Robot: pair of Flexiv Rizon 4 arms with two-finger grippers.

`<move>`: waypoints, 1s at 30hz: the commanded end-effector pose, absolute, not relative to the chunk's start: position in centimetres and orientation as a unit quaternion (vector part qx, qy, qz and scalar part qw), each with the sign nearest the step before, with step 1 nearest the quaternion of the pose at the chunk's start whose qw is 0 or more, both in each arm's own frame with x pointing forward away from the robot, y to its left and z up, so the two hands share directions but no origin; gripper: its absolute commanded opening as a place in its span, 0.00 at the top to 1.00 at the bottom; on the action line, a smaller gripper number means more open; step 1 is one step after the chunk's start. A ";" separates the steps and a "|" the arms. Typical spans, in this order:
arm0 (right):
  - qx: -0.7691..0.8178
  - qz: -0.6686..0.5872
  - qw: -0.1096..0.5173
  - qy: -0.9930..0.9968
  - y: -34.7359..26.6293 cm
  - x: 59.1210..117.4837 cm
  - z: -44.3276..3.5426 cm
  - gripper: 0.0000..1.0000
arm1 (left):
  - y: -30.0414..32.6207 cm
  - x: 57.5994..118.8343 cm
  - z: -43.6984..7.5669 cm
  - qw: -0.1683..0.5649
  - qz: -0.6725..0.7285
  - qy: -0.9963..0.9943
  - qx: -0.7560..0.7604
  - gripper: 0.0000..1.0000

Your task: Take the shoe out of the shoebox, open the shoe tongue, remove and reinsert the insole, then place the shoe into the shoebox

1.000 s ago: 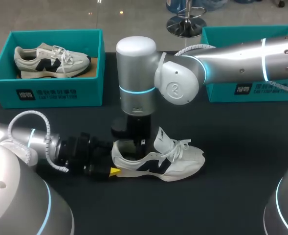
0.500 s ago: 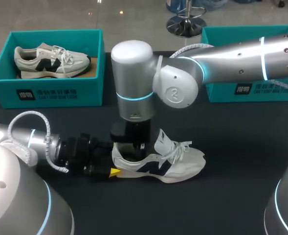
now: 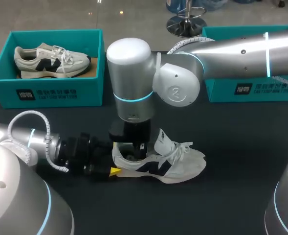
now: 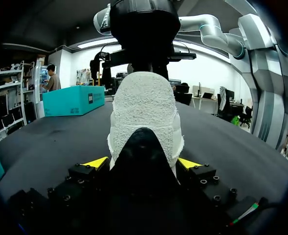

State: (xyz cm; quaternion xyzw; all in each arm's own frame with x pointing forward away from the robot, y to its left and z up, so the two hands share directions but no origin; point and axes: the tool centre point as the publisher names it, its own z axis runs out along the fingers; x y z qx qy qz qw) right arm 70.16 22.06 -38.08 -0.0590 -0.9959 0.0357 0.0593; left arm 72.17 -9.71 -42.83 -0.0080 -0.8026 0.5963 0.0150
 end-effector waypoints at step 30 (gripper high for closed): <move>-0.087 0.016 -0.007 -0.996 18.7 74.3 -31.6 1.00 | -10.0 72.6 -43.0 0.015 0.596 -0.803 -0.007 1.00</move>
